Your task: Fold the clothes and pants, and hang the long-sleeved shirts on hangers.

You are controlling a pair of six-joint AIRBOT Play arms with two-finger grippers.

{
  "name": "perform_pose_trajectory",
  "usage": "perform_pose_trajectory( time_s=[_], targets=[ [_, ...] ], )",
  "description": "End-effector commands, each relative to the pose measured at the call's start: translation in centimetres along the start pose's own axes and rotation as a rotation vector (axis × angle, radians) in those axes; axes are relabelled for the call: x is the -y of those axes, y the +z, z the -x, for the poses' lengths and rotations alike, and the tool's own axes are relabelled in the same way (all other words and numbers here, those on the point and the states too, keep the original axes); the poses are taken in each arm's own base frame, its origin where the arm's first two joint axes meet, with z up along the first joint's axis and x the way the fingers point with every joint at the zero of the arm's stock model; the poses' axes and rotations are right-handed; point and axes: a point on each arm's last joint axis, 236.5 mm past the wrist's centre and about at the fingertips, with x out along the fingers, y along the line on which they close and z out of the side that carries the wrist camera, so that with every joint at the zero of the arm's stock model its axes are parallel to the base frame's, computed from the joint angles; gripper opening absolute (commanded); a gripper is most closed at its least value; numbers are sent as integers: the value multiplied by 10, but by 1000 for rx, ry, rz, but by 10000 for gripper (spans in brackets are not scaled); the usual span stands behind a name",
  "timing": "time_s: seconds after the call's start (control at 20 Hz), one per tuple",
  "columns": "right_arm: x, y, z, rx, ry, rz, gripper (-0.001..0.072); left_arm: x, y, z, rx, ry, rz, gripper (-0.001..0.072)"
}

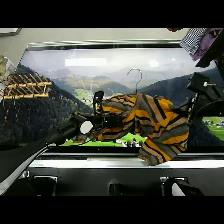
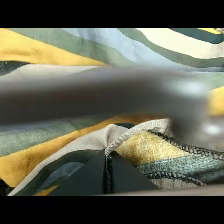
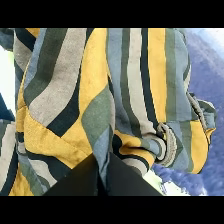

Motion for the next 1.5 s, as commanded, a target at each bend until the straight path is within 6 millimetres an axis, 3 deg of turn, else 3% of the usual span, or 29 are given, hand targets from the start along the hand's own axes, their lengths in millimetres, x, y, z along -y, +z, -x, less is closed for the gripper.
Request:
perform_pose_trajectory(
  time_s=[0.0,0.35,0.6,1.45],
  targets=[
    [1,0,0,0,-5,-66,17,-1,0,-1,0,2,0,23],
    [-6,-12,9,-66,-21,-143,16,-22,20,3,28,30,42,23],
    [-18,-11,15,-70,-4,-156,15,-42,38,8,59,53,78,22],
    [-26,-14,25,-97,-20,-144,15,-86,66,19,92,117,107,23]
  ],
)
